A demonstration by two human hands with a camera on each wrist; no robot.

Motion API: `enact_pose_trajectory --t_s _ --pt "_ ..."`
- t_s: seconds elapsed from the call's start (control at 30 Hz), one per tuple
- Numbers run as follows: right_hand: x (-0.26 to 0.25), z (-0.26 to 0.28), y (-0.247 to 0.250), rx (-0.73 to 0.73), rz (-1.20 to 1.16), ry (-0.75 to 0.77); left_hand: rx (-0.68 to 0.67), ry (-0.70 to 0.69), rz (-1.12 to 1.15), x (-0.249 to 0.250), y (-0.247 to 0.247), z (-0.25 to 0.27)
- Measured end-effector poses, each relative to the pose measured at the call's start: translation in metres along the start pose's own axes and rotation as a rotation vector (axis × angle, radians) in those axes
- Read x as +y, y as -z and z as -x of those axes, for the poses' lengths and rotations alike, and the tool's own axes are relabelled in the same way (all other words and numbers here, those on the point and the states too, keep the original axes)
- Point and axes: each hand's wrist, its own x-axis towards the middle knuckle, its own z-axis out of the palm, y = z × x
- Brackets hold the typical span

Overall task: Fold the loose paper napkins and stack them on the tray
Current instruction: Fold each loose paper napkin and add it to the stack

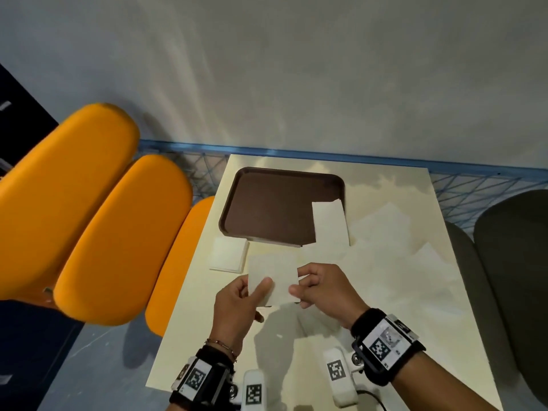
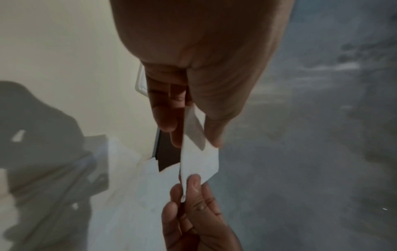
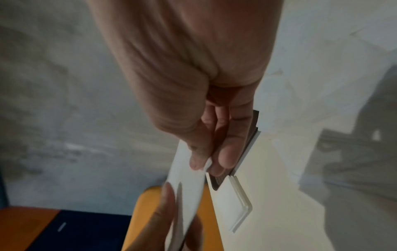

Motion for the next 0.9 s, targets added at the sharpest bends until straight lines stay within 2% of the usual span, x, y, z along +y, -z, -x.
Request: enact_pose_trajectory --t_s 0.07,0.27,0.37,0.57,0.9 --pt "0.0 -0.016 -0.016 -0.009 0.018 -0.022 0.005 0.016 -0.068 -0.009 0.015 -0.013" --pt "0.002 -0.087 -0.081 -0.153 0.188 -0.093 0.102 0.107 -0.076 -0.034 0.068 -0.093" --pt "0.002 -0.123 -0.105 -0.125 0.233 -0.145 0.132 0.136 -0.074 -0.046 0.081 -0.133" --pt "0.002 -0.179 -0.135 -0.034 0.165 -0.285 0.166 0.07 -0.288 -0.069 0.095 -0.197" --pt "0.031 -0.208 -0.154 0.08 0.261 -0.33 0.127 0.04 -0.481 -0.081 0.099 -0.236"
